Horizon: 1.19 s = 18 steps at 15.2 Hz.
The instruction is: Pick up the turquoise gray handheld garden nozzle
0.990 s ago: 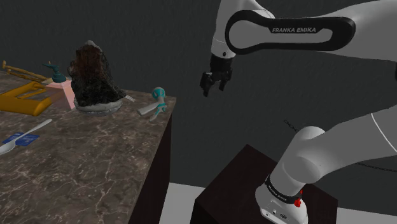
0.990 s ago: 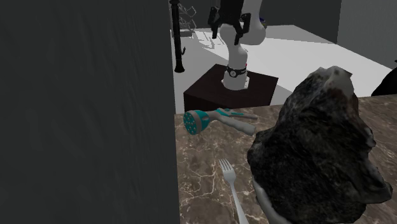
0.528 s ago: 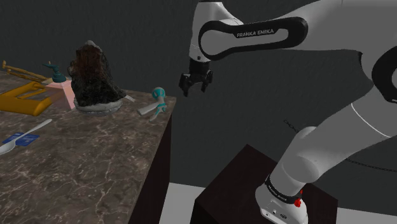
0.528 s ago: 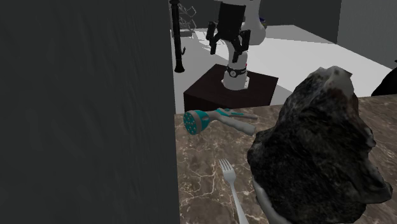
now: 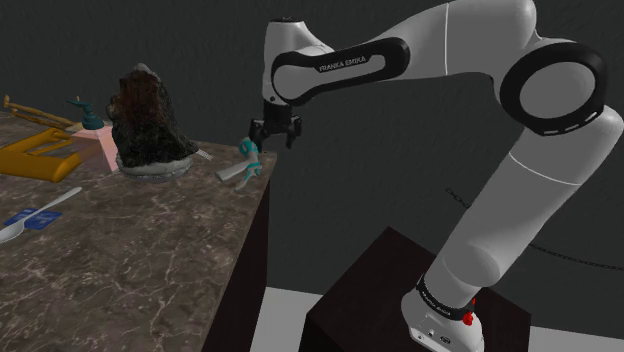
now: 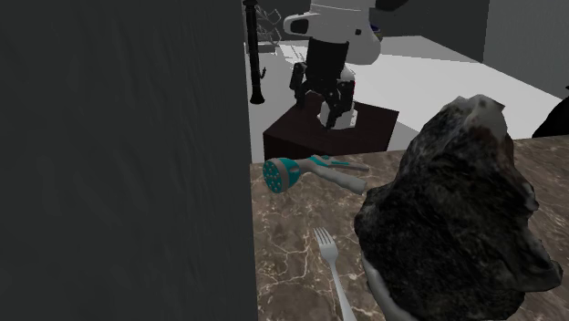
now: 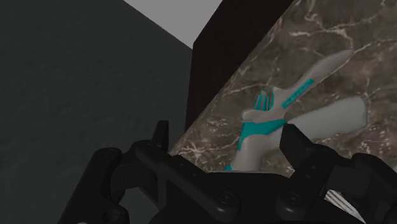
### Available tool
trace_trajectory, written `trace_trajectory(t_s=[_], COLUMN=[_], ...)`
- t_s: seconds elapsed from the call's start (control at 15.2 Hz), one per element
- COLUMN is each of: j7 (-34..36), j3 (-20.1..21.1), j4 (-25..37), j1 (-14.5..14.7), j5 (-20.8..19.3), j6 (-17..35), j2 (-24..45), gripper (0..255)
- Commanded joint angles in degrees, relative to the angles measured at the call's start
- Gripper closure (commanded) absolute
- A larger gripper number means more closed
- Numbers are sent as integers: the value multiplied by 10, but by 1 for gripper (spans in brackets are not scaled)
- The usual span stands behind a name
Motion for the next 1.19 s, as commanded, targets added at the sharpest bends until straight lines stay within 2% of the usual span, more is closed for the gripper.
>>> trace_trajectory(t_s=[0.0, 0.4, 0.99, 1.06, 1.12], j7=[27, 94, 103, 103, 103], j3=[2, -3, -6, -6, -6], j4=[38, 170, 133, 131, 131], j1=[0, 15, 16, 16, 16], j5=[-14, -53, -61, -61, -61], j6=[7, 8, 60, 61, 61], j2=[44, 175, 190, 188, 189], gripper=[0, 0, 0, 255, 255])
